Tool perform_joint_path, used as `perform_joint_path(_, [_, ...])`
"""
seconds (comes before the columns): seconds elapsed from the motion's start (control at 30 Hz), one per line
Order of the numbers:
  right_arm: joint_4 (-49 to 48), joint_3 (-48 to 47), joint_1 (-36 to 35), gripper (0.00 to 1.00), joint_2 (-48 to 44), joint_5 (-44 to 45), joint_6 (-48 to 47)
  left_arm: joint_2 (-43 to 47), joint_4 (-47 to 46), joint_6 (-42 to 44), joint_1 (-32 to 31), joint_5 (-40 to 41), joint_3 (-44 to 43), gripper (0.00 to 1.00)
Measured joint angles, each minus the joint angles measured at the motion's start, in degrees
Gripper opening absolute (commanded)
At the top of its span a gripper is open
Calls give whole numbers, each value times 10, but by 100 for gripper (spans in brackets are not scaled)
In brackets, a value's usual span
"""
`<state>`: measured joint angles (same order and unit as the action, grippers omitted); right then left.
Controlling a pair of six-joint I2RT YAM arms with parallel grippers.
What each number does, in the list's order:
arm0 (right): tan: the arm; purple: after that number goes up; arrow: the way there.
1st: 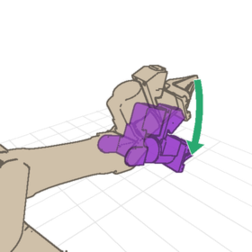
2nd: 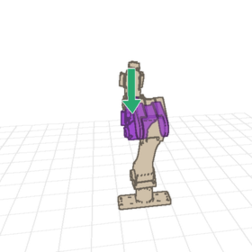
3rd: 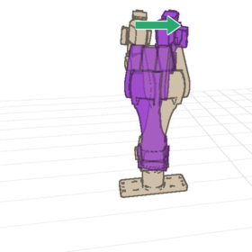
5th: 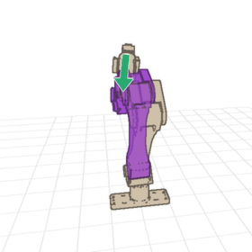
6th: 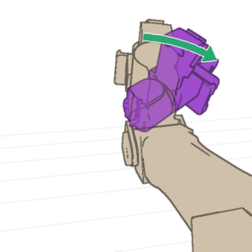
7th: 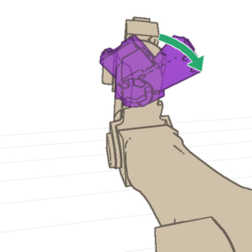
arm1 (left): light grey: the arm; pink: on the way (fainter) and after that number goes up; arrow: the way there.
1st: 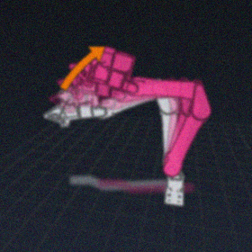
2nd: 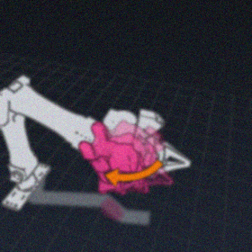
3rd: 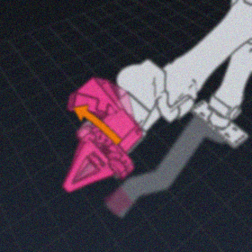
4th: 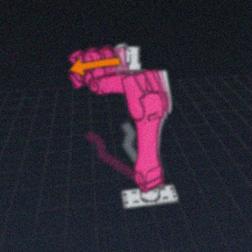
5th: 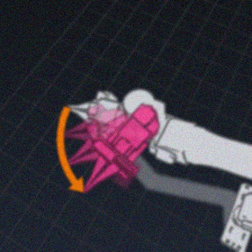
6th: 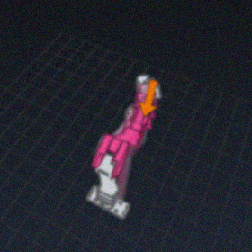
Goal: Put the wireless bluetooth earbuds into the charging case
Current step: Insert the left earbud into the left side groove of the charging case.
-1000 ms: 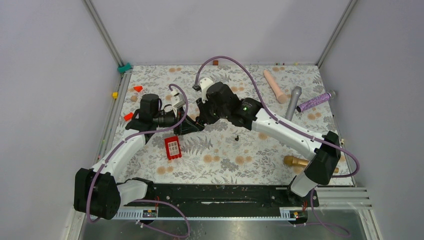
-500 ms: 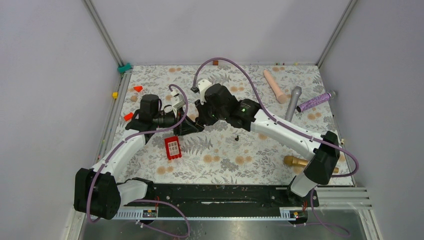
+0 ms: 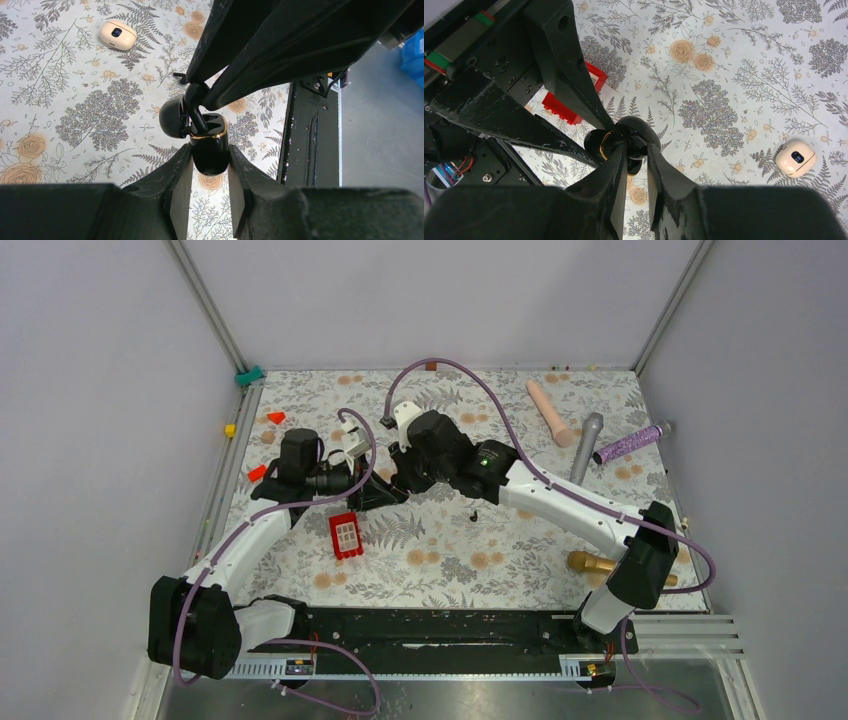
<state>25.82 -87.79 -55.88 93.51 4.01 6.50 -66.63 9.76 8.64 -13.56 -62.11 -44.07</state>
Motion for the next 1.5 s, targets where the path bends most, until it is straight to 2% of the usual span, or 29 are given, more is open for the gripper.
perform_joint_path(1.13, [8,15,1,17,-1,-34,43,0,10,-4,0,1,5,0])
perform_joint_path(1.3, [4,20,1,25,-1,-37,43,0,10,-4,-1,2,5,0])
perform_joint_path(1.5, [5,20,1,41,-3,-43,40,0,10,-3,0,5,5,0])
